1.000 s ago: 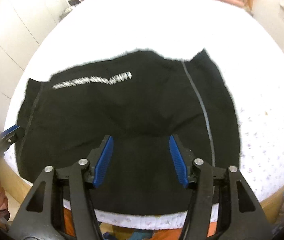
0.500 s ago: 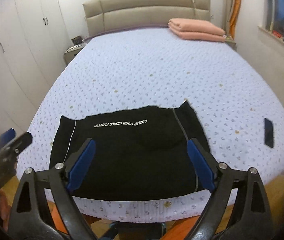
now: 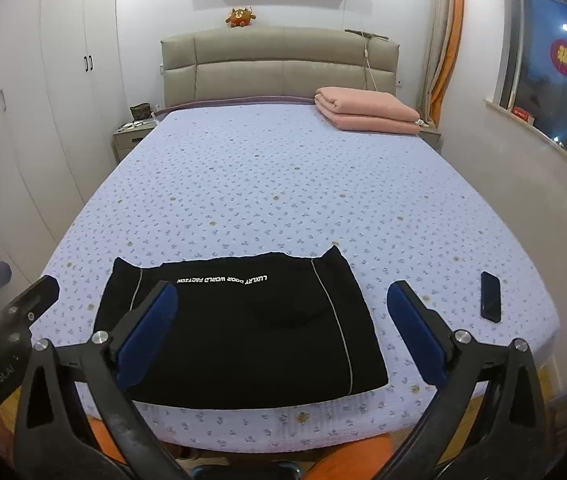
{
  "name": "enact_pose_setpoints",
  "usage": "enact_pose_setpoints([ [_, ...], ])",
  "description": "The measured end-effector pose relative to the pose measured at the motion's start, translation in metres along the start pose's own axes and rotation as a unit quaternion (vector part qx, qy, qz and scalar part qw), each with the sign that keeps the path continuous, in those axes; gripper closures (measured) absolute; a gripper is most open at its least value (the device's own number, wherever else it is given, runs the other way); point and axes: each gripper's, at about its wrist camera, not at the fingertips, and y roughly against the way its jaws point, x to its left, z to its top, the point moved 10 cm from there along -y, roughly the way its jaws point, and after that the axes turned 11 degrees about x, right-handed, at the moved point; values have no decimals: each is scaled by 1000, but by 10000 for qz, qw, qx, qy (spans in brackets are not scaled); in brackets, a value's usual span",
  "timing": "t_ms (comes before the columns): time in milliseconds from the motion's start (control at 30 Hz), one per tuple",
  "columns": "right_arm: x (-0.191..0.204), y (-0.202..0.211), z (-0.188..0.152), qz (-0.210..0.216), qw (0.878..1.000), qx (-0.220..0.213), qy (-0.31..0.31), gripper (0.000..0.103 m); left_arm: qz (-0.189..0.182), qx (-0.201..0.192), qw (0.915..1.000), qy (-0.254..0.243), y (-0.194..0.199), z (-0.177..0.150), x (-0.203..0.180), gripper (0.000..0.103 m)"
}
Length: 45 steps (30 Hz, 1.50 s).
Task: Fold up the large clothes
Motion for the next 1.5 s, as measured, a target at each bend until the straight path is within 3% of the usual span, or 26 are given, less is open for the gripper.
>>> enact_pose_setpoints([
  [567, 1, -41, -21, -59, 9988, 491, -5, 0, -32, 539, 9985, -82, -45, -23, -8, 28],
  [1500, -1, -38, -17, 10, 9985, 543, 98, 0, 32, 640, 9979, -115, -52, -22, -10, 28],
])
